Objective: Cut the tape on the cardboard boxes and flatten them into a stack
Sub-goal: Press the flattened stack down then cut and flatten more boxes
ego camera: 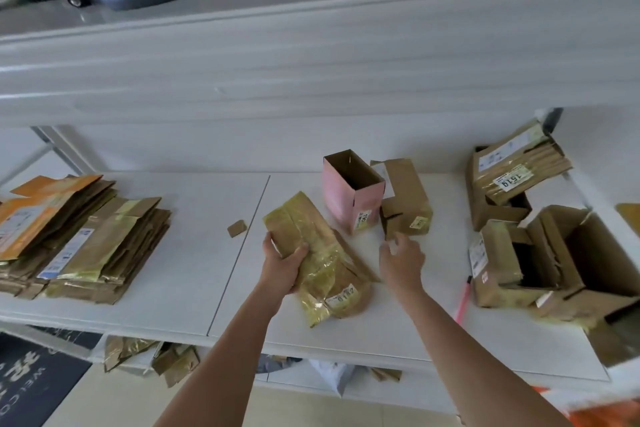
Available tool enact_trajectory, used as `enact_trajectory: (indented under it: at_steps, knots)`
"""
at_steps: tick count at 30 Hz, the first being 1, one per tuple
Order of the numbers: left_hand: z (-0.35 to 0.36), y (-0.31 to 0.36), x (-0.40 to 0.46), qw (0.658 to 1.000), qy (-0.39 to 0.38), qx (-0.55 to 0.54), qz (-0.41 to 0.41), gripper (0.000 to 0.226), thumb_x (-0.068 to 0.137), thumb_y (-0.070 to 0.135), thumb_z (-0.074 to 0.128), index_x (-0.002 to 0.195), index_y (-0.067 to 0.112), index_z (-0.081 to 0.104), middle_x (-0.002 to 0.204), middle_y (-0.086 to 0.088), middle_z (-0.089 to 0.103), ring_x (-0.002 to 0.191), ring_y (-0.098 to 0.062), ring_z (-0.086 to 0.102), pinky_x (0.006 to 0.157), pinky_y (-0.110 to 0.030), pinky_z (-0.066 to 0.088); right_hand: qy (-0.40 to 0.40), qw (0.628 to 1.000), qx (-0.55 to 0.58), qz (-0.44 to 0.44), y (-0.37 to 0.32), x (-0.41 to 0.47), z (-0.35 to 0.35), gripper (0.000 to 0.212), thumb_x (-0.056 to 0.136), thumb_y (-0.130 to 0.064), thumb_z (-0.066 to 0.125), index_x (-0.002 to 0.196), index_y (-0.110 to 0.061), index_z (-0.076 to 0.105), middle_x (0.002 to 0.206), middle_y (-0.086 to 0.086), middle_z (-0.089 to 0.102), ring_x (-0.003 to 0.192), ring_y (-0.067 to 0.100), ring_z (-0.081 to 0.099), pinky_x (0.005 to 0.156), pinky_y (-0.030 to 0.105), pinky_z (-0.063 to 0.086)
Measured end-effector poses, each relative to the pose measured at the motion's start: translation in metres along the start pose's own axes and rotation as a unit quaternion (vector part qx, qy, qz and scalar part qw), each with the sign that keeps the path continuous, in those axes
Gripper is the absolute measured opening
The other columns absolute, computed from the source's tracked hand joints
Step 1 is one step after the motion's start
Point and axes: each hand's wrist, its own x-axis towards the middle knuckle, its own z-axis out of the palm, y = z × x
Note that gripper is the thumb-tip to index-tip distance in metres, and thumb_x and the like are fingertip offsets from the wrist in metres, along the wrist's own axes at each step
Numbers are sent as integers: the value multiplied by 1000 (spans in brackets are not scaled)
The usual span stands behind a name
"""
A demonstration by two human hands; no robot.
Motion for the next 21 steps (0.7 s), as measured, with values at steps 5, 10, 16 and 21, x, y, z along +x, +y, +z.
enact_trajectory:
  at_steps: [5,10,16,21]
  knots:
    - [23,-1,-9,994,-75,77,-13,106,88,29,72,150,40,-13,120,-13,62,66,-18,69,48,-28,53,-309,944,94,-60,-33,-12,-2,52,105,-50,32,153,-32,30,148,-20,31,137,0,25,113,27,23]
    - [32,-23,-22,993,-109,46,7,86,97,32,60,146,54,-6,120,-5,63,58,-11,68,51,-28,54,-331,939,-10,-89,-1,-14,9,51,104,-41,41,152,-45,24,161,-15,21,148,9,22,119,33,26]
    - [33,-31,-21,994,-92,33,-40,41,98,36,58,136,28,44,104,-2,67,61,-13,67,53,-26,53,-359,930,40,-68,15,-18,-3,51,105,-32,45,151,-44,28,160,-9,27,145,11,28,118,35,30]
    - [40,-27,-18,996,-38,69,-41,29,97,28,59,125,21,50,93,-3,66,66,-17,65,45,-25,49,-357,930,57,-71,16,-23,-6,49,104,-38,43,151,-42,29,156,-10,33,142,11,33,117,37,33]
